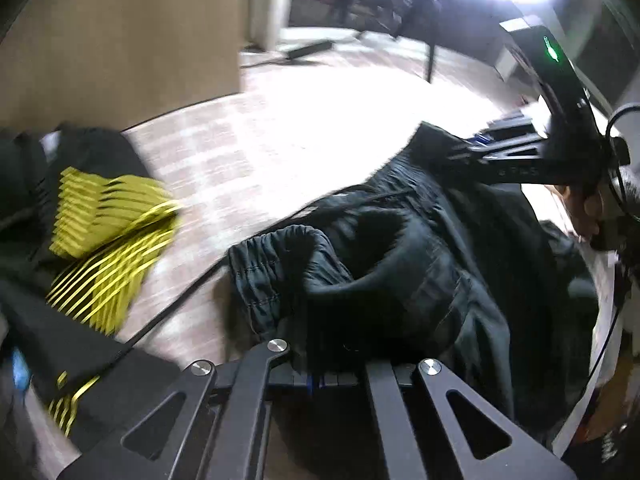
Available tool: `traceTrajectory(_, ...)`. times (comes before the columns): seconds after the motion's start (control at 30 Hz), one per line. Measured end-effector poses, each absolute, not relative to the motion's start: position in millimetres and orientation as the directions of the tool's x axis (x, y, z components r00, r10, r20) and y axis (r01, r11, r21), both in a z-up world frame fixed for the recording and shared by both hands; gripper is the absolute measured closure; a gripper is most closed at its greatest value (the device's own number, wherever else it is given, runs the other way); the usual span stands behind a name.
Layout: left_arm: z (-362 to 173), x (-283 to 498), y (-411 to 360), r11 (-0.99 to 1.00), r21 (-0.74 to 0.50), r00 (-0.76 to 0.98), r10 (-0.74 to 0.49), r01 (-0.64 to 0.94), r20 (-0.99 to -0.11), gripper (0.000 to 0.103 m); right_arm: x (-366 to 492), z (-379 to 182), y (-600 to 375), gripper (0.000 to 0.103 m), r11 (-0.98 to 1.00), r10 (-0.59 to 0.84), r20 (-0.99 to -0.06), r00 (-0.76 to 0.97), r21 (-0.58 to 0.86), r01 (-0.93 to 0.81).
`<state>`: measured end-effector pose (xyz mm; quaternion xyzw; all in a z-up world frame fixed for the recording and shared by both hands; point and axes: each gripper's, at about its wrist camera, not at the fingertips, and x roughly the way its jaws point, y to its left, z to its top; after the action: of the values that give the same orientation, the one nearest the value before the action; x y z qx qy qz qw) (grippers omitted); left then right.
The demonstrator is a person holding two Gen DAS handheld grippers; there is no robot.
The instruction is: Fold clothes
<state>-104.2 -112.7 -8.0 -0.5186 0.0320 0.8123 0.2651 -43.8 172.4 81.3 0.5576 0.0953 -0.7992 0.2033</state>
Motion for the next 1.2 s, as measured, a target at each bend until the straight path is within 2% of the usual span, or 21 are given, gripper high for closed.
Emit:
traceTrajectory(0.2,16.4,-79.5,-165.2,-0.876,-0.272,-0.368,0.425,-0.399,-0.827,0.103,-53.0,97.3,214.1,0.093,-0.896,-0.406,-0.864,-0.298,0.311,0.317)
traceTrajectory(0.3,-9.6,-75.6,-177.1,-0.928,-0.167,-0.348,0.285,-0.333,-0.893,0.103,-60.3,75.1,211.9,0.09,-0.922,-0.345,-0.903,-0.257,0.275,0.272)
traceTrajectory(0.33,-18.9,-77.7,-179.5,-0.941,-0.141,-0.323,0.243,-0.309,-0.915,0.103,-60.3,70.9,207.2,0.085,-0.932,-0.308,-0.916,-0.258,0.235,0.276)
traceTrajectory(0.4,-23.5,-78.2,-187.8,-0.949,-0.159,-0.29,0.238,-0.273,-0.927,0.102,-57.0,78.1,197.8,0.075,-0.943,-0.244,-0.922,-0.301,0.152,0.297)
traceTrajectory(0.43,-19.6,-78.3,-193.1,-0.949,-0.196,-0.298,0.267,-0.248,-0.916,0.098,-56.9,81.7,195.3,0.07,-0.945,-0.229,-0.923,-0.309,0.135,0.299)
traceTrajectory(0.5,-5.2,-76.3,-198.9,-0.928,-0.282,-0.322,0.352,-0.244,-0.879,0.076,-61.1,85.0,195.2,0.06,-0.945,-0.241,-0.923,-0.299,0.152,0.291)
traceTrajectory(0.53,1.8,-75.9,-197.0,-0.914,-0.31,-0.332,0.388,-0.262,-0.86,0.053,-63.6,85.2,195.3,0.056,-0.94,-0.259,-0.919,-0.296,0.169,0.296)
traceTrajectory(0.57,7.1,-75.6,-192.6,-0.907,-0.314,-0.342,0.4,-0.279,-0.85,0.043,-66.1,85.0,194.8,0.056,-0.938,-0.266,-0.918,-0.295,0.175,0.299)
traceTrajectory(0.6,9.8,-76.7,-185.8,-0.905,-0.303,-0.347,0.398,-0.298,-0.849,0.039,-68.6,81.6,192.9,0.056,-0.94,-0.256,-0.921,-0.293,0.166,0.298)
traceTrajectory(0.67,1.2,-87.4,-171.0,-0.908,-0.269,-0.33,0.374,-0.322,-0.867,0.038,-73.5,66.6,188.1,0.055,-0.943,-0.242,-0.932,-0.269,0.16,0.291)
traceTrajectory(0.77,-19.1,-106.8,-153.1,-0.912,-0.227,-0.296,0.333,-0.341,-0.895,0.038,-77.6,56.0,183.4,0.054,-0.936,-0.277,-0.923,-0.266,0.196,0.294)
traceTrajectory(0.8,-22.5,-108.5,-150.3,-0.912,-0.211,-0.306,0.325,-0.351,-0.895,0.042,-77.4,55.1,179.4,0.056,-0.93,-0.288,-0.921,-0.262,0.203,0.306)
traceTrajectory(0.83,-25.8,-110.3,-147.6,-0.912,-0.195,-0.316,0.317,-0.362,-0.894,0.05,-75.9,55.8,176.1,0.075,-0.926,-0.295,-0.917,-0.268,0.205,0.317)
traceTrajectory(0.87,-27.3,-111.1,-146.8,-0.911,-0.192,-0.322,0.317,-0.364,-0.892,0.061,-74.3,56.5,173.4,0.087,-0.922,-0.304,-0.913,-0.272,0.21,0.325)
traceTrajectory(0.9,-24.6,-109.6,-150.4,-0.912,-0.217,-0.321,0.333,-0.349,-0.886,0.07,-72.4,58.0,172.3,0.089,-0.921,-0.312,-0.909,-0.276,0.218,0.324)
traceTrajectory(0.93,-21.9,-108.1,-153.9,-0.911,-0.241,-0.32,0.35,-0.334,-0.88,0.085,-69.6,61.8,172.7,0.09,-0.921,-0.318,-0.904,-0.286,0.224,0.318)
traceTrajectory(0.97,-16.6,-104.7,-158.0,-0.909,-0.264,-0.325,0.369,-0.323,-0.871,0.091,-65.8,66.9,173.9,0.091,-0.92,-0.33,-0.897,-0.294,0.235,0.315)
traceTrajectory(1.07,18.7,-80.0,-172.6,-0.889,-0.309,-0.387,0.43,-0.336,-0.816,0.092,-44.8,93.5,180.9,0.092,-0.906,-0.394,-0.851,-0.347,0.296,0.303)
traceTrajectory(1.2,85.9,-33.5,-184.7,-0.877,-0.269,-0.484,0.449,-0.397,-0.751,0.092,-5.3,148.0,185.5,0.092,-0.887,-0.455,-0.764,-0.458,0.345,0.306)
